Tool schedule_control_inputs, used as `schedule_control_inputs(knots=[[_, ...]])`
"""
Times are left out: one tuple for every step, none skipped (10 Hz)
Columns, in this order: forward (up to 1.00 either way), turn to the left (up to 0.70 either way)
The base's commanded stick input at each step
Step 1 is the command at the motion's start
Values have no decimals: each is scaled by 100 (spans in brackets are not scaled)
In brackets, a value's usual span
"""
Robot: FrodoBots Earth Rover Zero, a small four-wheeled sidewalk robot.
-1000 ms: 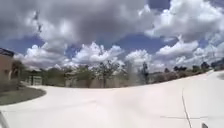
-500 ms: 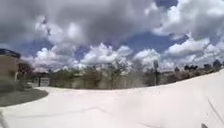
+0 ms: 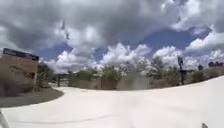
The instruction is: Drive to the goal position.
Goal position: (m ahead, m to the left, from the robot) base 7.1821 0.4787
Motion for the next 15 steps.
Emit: schedule_control_inputs(knots=[[85,2],[85,0],[85,0],[85,0],[85,0],[85,0],[85,0],[85,0],[85,0],[85,0],[85,0],[85,0],[85,0],[85,0],[85,0]])
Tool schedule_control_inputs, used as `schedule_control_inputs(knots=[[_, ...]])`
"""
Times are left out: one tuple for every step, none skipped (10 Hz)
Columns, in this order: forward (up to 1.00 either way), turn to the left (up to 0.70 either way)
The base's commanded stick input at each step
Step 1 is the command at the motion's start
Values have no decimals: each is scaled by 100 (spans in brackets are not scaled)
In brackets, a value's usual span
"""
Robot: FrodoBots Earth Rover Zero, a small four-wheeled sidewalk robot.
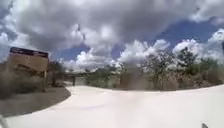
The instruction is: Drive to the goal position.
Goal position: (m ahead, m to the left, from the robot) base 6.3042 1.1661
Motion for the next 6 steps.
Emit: schedule_control_inputs(knots=[[85,0],[85,0],[85,0],[85,0],[85,1],[85,12]])
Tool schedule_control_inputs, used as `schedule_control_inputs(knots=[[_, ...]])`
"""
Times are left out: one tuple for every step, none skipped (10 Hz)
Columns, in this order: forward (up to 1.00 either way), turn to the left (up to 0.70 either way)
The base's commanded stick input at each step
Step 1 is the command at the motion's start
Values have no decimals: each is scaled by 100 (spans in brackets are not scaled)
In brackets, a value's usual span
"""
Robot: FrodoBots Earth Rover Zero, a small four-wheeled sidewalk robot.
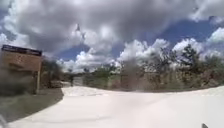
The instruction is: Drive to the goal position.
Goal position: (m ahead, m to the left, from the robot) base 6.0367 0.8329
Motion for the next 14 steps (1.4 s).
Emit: schedule_control_inputs(knots=[[85,34],[85,34],[85,34],[85,34],[85,33],[85,27],[85,0],[85,0],[85,0],[85,0],[85,0],[85,0],[85,0],[85,0]])
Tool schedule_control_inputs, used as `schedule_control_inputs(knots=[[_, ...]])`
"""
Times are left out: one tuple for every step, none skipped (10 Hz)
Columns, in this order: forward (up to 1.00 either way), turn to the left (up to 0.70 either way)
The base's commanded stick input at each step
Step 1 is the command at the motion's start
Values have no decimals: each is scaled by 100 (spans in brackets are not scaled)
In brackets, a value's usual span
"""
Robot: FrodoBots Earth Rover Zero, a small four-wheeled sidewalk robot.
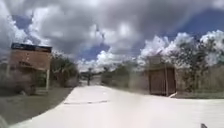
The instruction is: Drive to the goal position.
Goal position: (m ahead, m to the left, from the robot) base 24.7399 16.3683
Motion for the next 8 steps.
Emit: schedule_control_inputs(knots=[[85,0],[85,0],[85,0],[85,0],[85,0],[85,0],[85,0],[85,0]])
